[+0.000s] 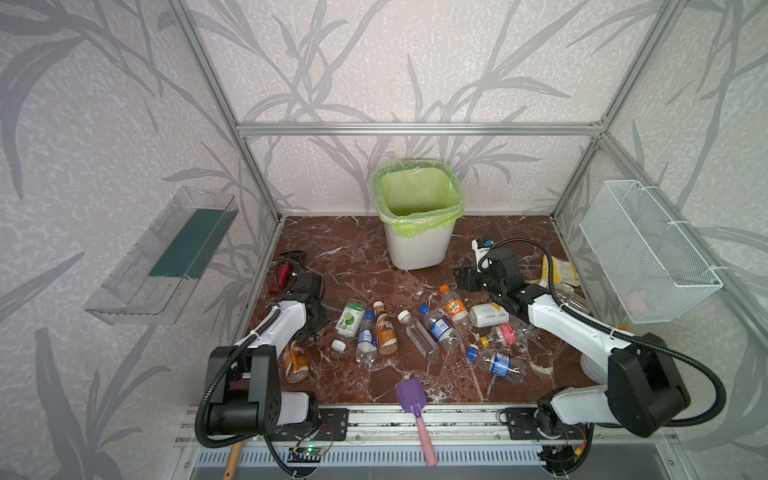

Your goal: Throw the plastic bottles in the bin

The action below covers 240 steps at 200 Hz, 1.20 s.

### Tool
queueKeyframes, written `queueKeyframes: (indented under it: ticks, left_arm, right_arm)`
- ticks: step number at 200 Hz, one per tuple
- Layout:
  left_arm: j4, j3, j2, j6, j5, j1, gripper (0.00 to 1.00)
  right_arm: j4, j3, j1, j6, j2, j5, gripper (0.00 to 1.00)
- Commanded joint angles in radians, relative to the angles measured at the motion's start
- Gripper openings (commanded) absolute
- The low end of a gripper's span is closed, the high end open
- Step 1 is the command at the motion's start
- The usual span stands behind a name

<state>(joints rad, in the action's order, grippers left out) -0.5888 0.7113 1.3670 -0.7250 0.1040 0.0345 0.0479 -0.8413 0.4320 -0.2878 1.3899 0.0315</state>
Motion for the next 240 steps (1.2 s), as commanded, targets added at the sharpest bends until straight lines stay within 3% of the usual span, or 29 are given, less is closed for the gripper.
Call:
queueKeyframes:
  ticks: [1, 40, 120, 146, 207, 240]
  left_arm:
    - [0.020, -0.016, 0.030, 0.001, 0.027, 0.012, 0.66]
    - [0.050, -0.012, 0.059, -0.001, 0.038, 0.016, 0.68]
    - [0.060, 0.000, 0.045, 0.015, 0.039, 0.018, 0.52]
    - [0.053, 0.003, 0.008, 0.019, 0.040, 0.018, 0.51]
    - [0.122, 0.026, -0.238, 0.126, -0.004, 0.015, 0.51]
    - [0.223, 0.029, -0.423, 0.254, -0.132, 0.010, 0.51]
  right_arm:
    - [-0.005, 0.000, 0.000, -0.005, 0.015, 0.008, 0.81]
    - [-0.008, -0.004, 0.000, -0.007, 0.022, 0.010, 0.81]
    - [-0.011, -0.004, 0.001, -0.013, 0.030, 0.007, 0.81]
    - [-0.011, -0.008, 0.001, -0.016, 0.041, 0.013, 0.81]
    - [-0.016, 0.019, -0.001, 0.007, 0.049, -0.051, 0.81]
    - [-0.008, 0.039, -0.002, 0.006, 0.056, -0.079, 0.81]
